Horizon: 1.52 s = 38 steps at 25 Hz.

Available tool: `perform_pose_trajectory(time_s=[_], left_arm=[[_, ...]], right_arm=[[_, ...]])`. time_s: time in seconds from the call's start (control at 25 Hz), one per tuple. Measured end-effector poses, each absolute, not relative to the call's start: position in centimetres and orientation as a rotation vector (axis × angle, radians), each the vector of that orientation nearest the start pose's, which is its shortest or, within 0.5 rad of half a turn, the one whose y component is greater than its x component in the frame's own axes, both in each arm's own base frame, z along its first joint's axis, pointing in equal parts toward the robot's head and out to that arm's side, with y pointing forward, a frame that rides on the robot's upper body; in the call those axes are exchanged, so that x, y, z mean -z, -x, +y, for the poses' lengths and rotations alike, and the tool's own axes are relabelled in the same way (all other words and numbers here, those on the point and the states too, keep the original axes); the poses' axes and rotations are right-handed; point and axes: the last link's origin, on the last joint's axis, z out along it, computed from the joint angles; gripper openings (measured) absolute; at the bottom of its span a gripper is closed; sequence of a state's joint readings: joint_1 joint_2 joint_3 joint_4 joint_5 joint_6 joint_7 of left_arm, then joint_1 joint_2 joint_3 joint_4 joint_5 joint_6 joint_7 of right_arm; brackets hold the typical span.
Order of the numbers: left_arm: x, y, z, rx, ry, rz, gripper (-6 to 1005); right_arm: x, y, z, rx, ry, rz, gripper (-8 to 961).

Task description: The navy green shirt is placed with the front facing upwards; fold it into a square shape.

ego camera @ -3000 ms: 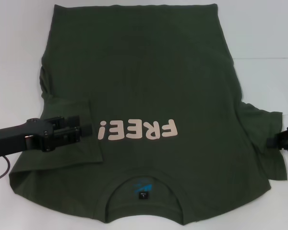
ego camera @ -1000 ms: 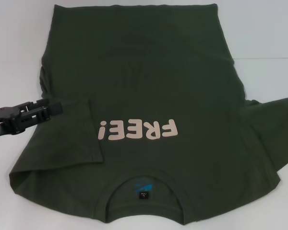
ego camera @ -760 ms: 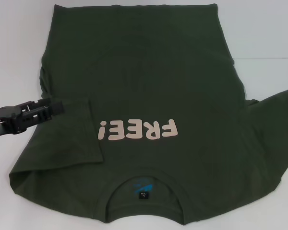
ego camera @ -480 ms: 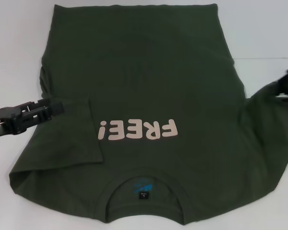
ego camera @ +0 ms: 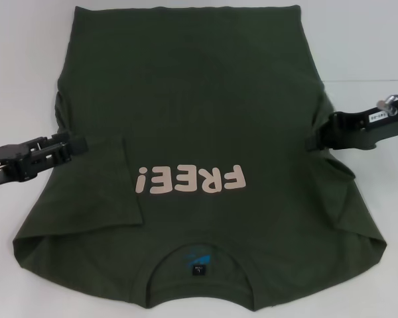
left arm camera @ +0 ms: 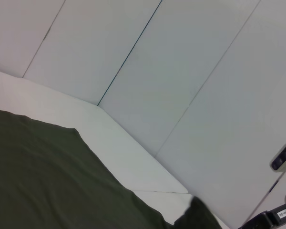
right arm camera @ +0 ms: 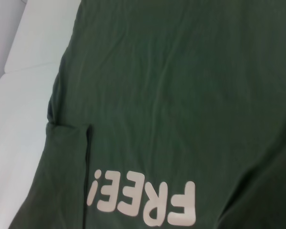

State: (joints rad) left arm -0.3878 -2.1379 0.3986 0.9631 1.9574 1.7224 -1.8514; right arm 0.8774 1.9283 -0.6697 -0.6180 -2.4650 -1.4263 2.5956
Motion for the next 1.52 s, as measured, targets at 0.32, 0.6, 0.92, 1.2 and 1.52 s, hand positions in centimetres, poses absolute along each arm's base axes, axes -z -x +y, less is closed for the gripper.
perform_pose_trajectory(time_s=[0.32,0.6,0.92,1.2,1.52], left_arm=[[-7.4,28.6,30.2,0.99,2.304,-1.129,646],[-7.4,28.6,30.2,0.99,2.304,-1.126,646],[-7.5,28.7,30.2,0.986,2.302,-1.127,645],[-8.4,29.3,30.1,0.963,2.271,-1.303,646],[-9.4,31.9,27.5,0.76,2.095,-1.885,644]], right_arm=[[-3.3,-22.9,42.6,-0.322,2.191,1.854,112],[-2.5,-23.0,42.6,-0.356,2.178,1.863,135],[-2.2,-21.9,42.0,-0.536,2.289,1.829,161],[-4.6,-23.4,40.9,-0.516,2.329,1.832,476],[-7.6,-26.5,39.4,-0.498,2.253,1.823,764]])
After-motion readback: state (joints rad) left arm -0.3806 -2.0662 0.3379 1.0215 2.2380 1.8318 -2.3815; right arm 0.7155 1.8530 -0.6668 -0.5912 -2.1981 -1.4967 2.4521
